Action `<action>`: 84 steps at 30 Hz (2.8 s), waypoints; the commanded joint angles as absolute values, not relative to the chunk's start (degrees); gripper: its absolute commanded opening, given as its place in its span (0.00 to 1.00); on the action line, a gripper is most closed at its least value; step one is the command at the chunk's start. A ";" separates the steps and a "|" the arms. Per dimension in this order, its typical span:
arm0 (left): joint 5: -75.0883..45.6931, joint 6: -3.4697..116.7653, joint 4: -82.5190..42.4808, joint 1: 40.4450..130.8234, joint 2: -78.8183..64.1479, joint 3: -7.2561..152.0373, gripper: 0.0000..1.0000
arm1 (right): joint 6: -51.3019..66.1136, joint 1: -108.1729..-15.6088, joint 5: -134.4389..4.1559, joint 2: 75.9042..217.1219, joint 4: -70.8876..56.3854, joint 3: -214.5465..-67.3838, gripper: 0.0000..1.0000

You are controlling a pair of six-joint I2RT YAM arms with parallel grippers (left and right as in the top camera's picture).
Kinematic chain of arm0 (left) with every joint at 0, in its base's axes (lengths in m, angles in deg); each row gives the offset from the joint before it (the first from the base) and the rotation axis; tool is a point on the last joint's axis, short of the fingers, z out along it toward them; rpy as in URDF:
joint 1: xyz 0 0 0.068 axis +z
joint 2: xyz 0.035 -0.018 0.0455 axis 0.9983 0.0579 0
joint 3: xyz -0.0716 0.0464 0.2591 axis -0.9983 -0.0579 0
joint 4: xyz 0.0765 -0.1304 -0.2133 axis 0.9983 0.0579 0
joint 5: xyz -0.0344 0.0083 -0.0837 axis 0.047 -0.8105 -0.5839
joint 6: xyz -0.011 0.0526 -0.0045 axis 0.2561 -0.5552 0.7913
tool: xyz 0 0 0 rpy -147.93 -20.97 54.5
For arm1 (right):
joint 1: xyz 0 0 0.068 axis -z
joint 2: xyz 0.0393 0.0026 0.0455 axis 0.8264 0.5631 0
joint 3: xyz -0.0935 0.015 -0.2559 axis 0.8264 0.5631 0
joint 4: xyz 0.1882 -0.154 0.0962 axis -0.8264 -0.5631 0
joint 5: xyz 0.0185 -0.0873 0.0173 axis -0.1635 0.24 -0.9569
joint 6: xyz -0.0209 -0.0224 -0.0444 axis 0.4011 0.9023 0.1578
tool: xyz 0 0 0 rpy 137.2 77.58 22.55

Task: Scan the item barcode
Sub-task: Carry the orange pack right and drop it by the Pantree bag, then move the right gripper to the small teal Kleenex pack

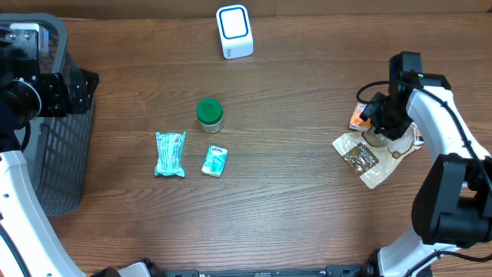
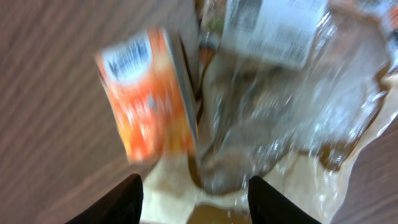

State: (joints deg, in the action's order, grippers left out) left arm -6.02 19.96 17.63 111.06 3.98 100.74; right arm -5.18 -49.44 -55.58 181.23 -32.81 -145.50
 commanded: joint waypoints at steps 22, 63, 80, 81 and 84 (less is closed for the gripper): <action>-6.96 18.87 17.63 111.04 4.17 100.59 1.00 | -1.73 -78.95 -80.30 180.45 -28.68 -149.81 0.54; -6.98 18.89 17.76 111.04 4.17 100.59 1.00 | -13.10 -92.85 -63.62 190.15 -18.87 -147.73 0.52; -6.96 18.87 17.76 111.04 4.17 100.59 0.99 | 0.81 -85.22 -66.53 185.60 -13.29 -151.90 0.36; -6.98 18.89 17.76 111.04 4.17 100.59 1.00 | 0.81 -85.22 -65.04 186.09 -11.57 -151.84 0.32; -6.98 18.89 17.76 111.02 4.17 100.59 1.00 | 0.83 -85.46 -63.12 188.36 -5.84 -151.75 0.19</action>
State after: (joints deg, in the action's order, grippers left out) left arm -6.02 19.96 17.80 111.06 3.98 100.74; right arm -0.72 -85.05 -65.66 187.77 -7.85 -150.72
